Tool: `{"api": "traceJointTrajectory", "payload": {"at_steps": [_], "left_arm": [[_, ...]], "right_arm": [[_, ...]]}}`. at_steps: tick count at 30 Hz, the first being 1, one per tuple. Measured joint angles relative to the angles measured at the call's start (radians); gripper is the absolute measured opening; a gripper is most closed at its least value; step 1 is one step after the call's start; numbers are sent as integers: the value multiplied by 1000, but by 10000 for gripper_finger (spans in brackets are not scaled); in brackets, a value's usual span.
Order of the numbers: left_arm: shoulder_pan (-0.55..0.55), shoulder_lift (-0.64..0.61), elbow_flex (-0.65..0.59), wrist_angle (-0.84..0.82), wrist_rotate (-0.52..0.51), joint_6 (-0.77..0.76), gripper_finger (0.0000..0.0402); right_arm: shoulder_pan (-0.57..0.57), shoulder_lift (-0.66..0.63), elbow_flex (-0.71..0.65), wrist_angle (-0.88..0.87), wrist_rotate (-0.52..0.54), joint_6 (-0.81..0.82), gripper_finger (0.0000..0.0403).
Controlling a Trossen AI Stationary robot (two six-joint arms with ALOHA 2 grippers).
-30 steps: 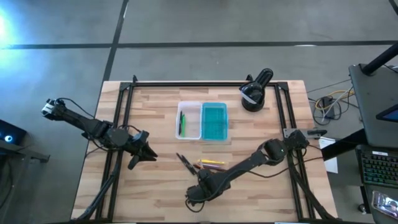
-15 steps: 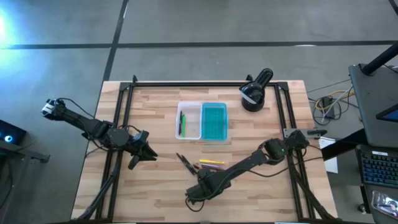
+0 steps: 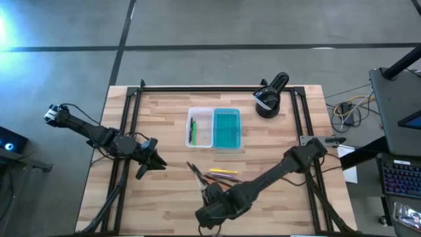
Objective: Pick & place school supplies into a supply box
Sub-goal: Put the black scissors into the blue supply box
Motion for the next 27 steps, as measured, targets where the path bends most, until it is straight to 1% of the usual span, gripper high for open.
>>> {"api": "traceJointTrajectory", "payload": {"at_steps": [3,7,14,21,24,27], "left_arm": [[0,0,0,1,-1,0,80],[0,-3,1,1,-1,-6,80],[0,-29,14,-2,6,-52,80],[0,-66,17,1,-7,-135,80],[0,-76,20,1,-12,-154,80],[0,-85,21,2,-12,-156,80]], "right_arm": [[-47,-20,0,2,65,27,65],[-149,-22,-3,6,98,-12,68],[-326,-21,-6,7,118,-317,68],[-501,-21,-36,1,26,-551,69],[-565,-21,-56,1,11,-606,69],[-612,-21,-86,21,-31,-656,70]]}}
